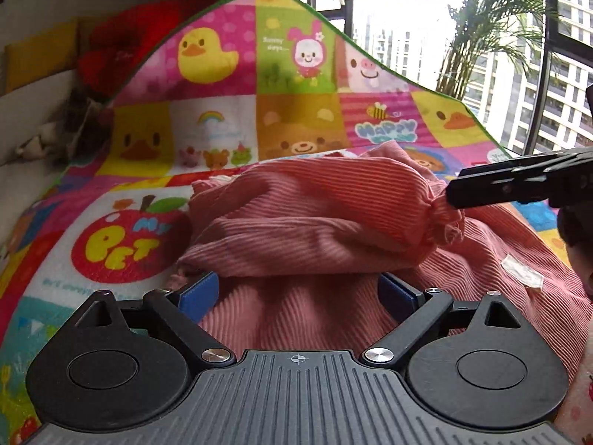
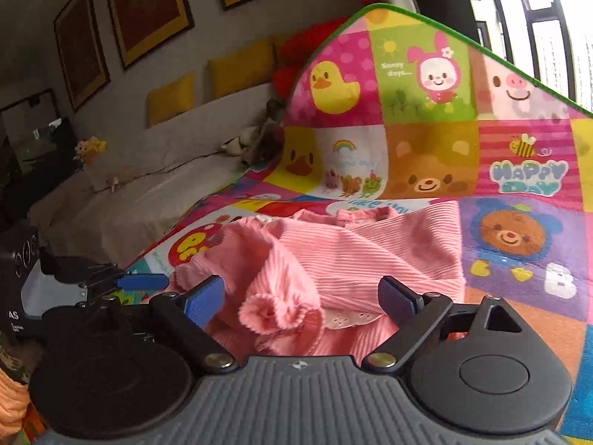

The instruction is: Fold clothes

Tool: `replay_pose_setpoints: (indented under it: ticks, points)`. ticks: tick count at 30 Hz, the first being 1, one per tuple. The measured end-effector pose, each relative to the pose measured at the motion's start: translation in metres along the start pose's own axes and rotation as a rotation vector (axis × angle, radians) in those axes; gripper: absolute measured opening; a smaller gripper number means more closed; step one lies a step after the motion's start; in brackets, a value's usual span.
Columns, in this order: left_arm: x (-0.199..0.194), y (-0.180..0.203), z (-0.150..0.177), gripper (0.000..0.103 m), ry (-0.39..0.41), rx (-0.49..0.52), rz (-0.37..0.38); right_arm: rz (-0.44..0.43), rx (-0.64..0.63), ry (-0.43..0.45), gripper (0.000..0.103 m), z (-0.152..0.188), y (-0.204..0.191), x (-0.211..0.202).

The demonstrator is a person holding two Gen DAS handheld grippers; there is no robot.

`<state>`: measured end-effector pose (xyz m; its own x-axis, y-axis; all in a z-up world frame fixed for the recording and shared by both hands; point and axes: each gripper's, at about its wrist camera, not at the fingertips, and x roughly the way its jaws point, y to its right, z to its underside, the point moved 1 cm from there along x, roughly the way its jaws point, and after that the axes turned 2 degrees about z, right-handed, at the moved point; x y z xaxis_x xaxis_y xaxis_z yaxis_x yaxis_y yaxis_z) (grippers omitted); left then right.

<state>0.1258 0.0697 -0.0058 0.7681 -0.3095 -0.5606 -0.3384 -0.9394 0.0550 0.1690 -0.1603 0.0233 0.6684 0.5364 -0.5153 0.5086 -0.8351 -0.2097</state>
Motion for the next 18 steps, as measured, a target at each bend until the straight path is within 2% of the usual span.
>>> replay_pose_setpoints:
  ticks: [1,2,3,4,6,11,13,15,18]
  points:
    - [0.0,0.002,0.003,0.096,-0.003,-0.004,0.006,0.006,-0.022,-0.03,0.063,0.004,-0.006,0.011]
    - [-0.001,0.004,0.007,0.096,-0.007,-0.009,0.011,0.004,-0.027,-0.061,0.049,0.006,-0.009,0.022]
    - [-0.001,0.005,0.009,0.096,-0.011,-0.011,0.016,0.0,-0.014,-0.088,0.032,0.006,-0.008,0.032]
    - [-0.002,0.005,0.012,0.097,-0.016,-0.013,0.02,0.007,-0.009,-0.091,0.025,0.001,-0.008,0.037]
    - [-0.003,0.008,0.016,0.097,-0.025,-0.011,0.028,0.026,-0.028,-0.055,0.018,-0.018,-0.012,0.04]
    - [-0.003,0.014,0.017,0.099,-0.037,0.002,0.032,0.014,-0.179,0.244,0.016,-0.104,-0.035,-0.001]
    - [-0.002,0.015,0.017,0.099,-0.042,0.008,0.028,0.015,-0.206,0.315,0.016,-0.128,-0.037,-0.014]
    - [-0.001,0.016,0.018,0.099,-0.046,0.012,0.025,0.02,-0.197,0.298,0.016,-0.138,-0.028,-0.013]
    - [0.002,0.015,0.018,0.1,-0.061,0.004,0.021,0.058,-0.135,0.16,0.017,-0.126,0.001,0.012]
